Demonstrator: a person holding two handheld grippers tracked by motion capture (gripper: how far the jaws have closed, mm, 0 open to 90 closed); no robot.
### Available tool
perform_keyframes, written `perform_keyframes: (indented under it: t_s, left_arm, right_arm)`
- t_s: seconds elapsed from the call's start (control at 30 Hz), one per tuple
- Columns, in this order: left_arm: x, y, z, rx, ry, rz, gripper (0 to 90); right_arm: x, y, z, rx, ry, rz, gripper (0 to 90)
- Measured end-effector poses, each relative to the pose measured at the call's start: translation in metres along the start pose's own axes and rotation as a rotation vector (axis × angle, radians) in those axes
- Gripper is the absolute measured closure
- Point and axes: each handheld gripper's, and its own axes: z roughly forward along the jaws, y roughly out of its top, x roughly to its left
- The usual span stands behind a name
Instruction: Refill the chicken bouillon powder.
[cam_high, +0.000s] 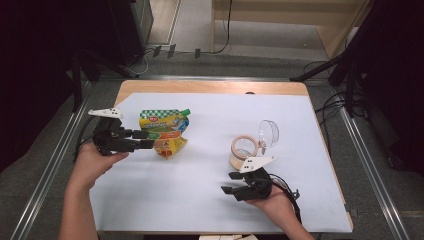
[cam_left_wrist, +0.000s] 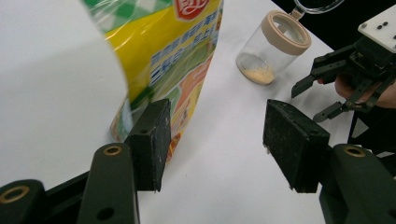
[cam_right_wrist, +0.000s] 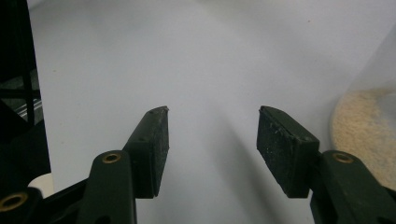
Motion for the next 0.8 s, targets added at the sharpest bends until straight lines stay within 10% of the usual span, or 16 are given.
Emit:
perform_keyframes:
  t_s: [0.3,0.8]
  left_arm:
    - [0.018,-0.009,-0.008,-0.015,0.071,-0.037,43.1]
    - [0.014,0.011,0.040,-0.015,0.059,-0.009,58.0]
  right_arm:
    - [0.001,0.000,0.003,0.010,0.005,-0.005,45.0]
    - [0.004,0.002,0.010,-0.012,0.008,-0.009,44.4]
